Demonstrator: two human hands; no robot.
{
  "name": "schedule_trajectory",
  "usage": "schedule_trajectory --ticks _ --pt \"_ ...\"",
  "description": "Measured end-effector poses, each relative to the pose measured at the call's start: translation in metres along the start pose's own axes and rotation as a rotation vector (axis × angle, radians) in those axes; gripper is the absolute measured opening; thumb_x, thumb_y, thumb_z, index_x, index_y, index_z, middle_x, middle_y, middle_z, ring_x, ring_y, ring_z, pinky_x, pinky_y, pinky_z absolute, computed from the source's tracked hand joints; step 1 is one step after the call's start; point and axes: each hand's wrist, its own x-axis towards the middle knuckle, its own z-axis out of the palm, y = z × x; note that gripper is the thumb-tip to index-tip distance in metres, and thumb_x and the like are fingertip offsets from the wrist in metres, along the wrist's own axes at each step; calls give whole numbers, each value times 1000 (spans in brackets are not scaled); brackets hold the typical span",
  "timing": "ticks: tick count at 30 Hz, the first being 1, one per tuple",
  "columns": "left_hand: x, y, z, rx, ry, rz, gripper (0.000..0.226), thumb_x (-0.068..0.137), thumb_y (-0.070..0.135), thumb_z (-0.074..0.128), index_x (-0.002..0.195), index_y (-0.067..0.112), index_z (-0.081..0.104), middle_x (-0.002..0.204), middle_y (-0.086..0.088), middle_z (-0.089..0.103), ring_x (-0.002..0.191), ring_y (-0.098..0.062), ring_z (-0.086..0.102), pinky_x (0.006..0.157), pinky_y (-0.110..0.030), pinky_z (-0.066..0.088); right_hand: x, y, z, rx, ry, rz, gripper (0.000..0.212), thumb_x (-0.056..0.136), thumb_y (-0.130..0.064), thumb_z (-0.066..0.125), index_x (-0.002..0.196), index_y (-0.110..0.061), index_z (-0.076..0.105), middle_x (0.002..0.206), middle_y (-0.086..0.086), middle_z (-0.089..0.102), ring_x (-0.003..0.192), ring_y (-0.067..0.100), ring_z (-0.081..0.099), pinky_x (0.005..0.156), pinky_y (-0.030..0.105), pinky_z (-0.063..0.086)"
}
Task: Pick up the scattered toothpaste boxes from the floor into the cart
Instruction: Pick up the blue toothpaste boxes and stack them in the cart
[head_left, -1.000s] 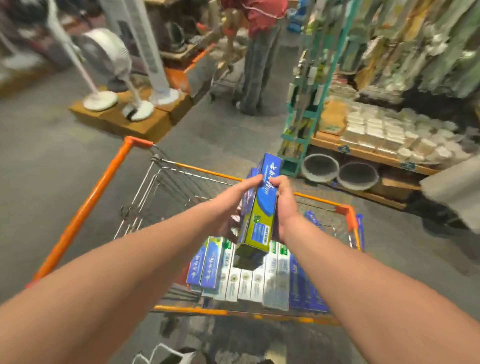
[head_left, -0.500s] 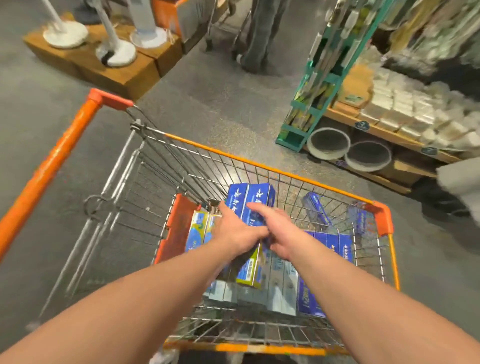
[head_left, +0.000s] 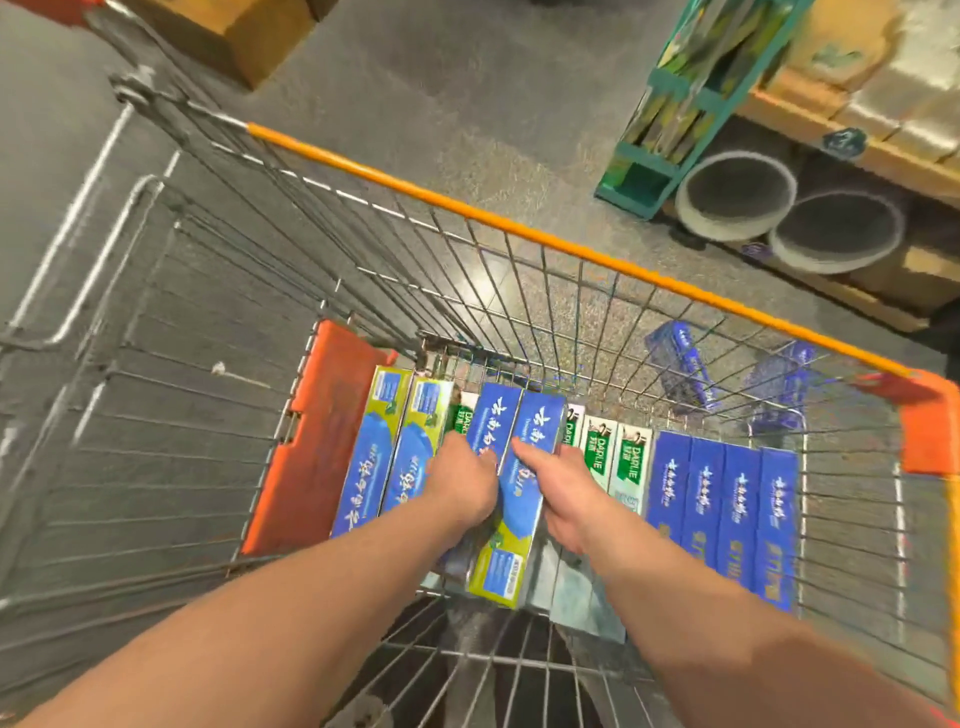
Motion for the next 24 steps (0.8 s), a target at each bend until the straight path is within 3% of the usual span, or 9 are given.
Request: schedule_trajectory --ticks 2,5,8,12,14,17,19,22,24 --pt "4 -2 5 97 3 -28 27 103 33 55 111 10 45 120 -16 60 112 -39 59 89 -43 48 7 7 -2 -24 12 -4 27 93 -13 74 117 -5 64 106 16 77 92 33 76 84 53 61" --pt "8 -5 12 231 53 7 36 104 32 54 126 5 48 132 -16 50 118 -39 56 94 -47 47 13 13 -2 -48 38 -27 27 93 -17 75 114 -10 58 108 11 76 88 24 76 76 44 61" --pt "8 -9 17 291 120 25 38 106 32 50 131 3 48 135 -15 46 122 -37 53 97 -47 46 15 17 3 -89 74 -97 20 92 -18 76 106 -16 61 102 7 77 88 26 76 86 52 61" --pt "2 -10 16 424 168 51 42 107 36 44 133 4 48 135 -13 47 125 -30 50 97 -41 47 14 21 12 -227 231 -158 32 83 -41 79 87 -28 50 90 -15 64 84 10 66 92 39 54" --pt "-2 -5 12 527 192 59 43 107 39 42 134 6 50 135 -13 46 128 -30 43 94 -40 47 15 24 16 -339 314 -187 51 65 -65 73 97 -27 62 97 -9 69 92 18 68 94 42 55" --pt "-5 0 6 588 190 87 40 106 35 44 134 7 50 134 -11 47 128 -28 43 88 -40 50 29 31 15 -501 383 -190 88 51 -80 62 121 -25 64 110 0 71 97 23 69 92 43 57" --pt "-2 -1 3 588 211 95 40 104 37 47 133 9 49 133 -9 46 127 -27 45 88 -41 51 22 22 18 -606 447 -216 93 54 -80 65 129 -26 57 109 -1 72 99 27 69 90 42 57" --pt "-1 -4 0 618 273 109 44 103 43 48 133 12 46 134 -7 43 128 -26 44 90 -44 49 16 15 22 -608 469 -230 88 68 -60 83 140 -23 49 115 6 70 107 31 66 94 42 54" --pt "-1 -7 -1 615 286 112 47 103 46 44 136 12 45 136 -6 42 129 -26 43 92 -46 48 17 15 21 -647 476 -232 86 74 -58 82 144 -21 50 125 10 61 116 33 60 100 41 51"
